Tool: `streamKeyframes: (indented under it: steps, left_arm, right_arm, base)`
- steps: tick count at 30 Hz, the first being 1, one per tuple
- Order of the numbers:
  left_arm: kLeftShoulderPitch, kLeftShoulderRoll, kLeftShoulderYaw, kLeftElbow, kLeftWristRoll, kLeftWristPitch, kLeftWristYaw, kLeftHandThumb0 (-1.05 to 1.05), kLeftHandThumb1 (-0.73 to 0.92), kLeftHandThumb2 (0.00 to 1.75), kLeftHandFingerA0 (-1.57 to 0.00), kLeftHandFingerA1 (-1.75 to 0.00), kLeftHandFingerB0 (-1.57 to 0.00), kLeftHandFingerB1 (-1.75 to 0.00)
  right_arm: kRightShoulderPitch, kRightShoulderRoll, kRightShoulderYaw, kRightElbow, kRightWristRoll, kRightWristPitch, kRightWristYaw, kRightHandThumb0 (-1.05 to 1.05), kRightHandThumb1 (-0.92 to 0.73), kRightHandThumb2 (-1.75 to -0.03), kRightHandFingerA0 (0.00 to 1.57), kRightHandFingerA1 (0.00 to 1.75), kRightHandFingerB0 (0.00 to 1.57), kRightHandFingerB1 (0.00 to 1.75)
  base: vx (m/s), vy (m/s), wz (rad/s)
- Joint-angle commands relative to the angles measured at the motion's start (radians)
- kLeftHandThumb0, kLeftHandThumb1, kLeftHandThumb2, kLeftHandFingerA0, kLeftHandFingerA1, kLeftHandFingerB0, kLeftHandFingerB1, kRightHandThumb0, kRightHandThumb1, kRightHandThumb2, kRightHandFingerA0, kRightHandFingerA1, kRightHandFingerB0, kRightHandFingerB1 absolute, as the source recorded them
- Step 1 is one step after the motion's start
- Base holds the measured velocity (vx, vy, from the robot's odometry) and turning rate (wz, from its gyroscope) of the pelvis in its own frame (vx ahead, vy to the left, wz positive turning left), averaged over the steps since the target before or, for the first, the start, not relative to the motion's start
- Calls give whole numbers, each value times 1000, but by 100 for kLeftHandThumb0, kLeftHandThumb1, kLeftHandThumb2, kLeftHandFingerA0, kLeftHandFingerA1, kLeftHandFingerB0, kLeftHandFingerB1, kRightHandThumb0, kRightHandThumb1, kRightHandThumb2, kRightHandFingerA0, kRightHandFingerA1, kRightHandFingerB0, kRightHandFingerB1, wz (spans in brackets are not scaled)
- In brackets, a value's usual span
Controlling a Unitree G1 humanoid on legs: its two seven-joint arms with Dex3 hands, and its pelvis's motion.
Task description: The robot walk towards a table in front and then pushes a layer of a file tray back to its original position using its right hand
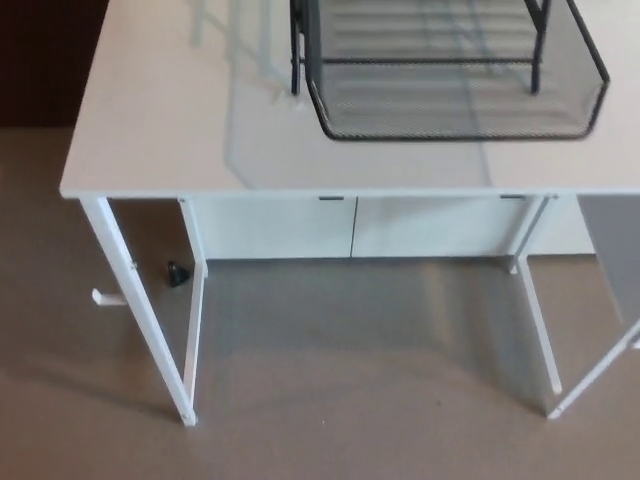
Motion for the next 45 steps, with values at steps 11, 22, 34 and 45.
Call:
streamKeyframes:
  steps: [11,22,34,45]
  left_arm:
    - [100,-159,-32,-193,58,-5,183,-17,63,59,-17,-35,-19,-33]
    - [104,-94,-52,-174,61,-37,131,-12,64,60,-19,-35,-19,-32]
    - [122,-63,-68,-172,62,-41,114,-15,64,60,-20,-36,-20,-33]
    - [116,-32,-58,-162,43,-20,75,-17,63,60,-21,-37,-19,-33]
  right_arm:
    - [12,9,0,-26,6,14,-15,1,-67,-99,41,62,12,47]
    - [-8,-6,8,-52,-4,43,-16,2,-67,-99,44,63,15,48]
    - [-21,-1,8,60,13,-59,0,4,-68,-100,45,65,15,50]
    - [-11,-8,24,79,-15,-85,-20,5,-67,-99,47,65,17,50]
  base:
    - [164,-163,10]
    - [63,40,-3]
    - [68,54,0]
    - [0,0,0]
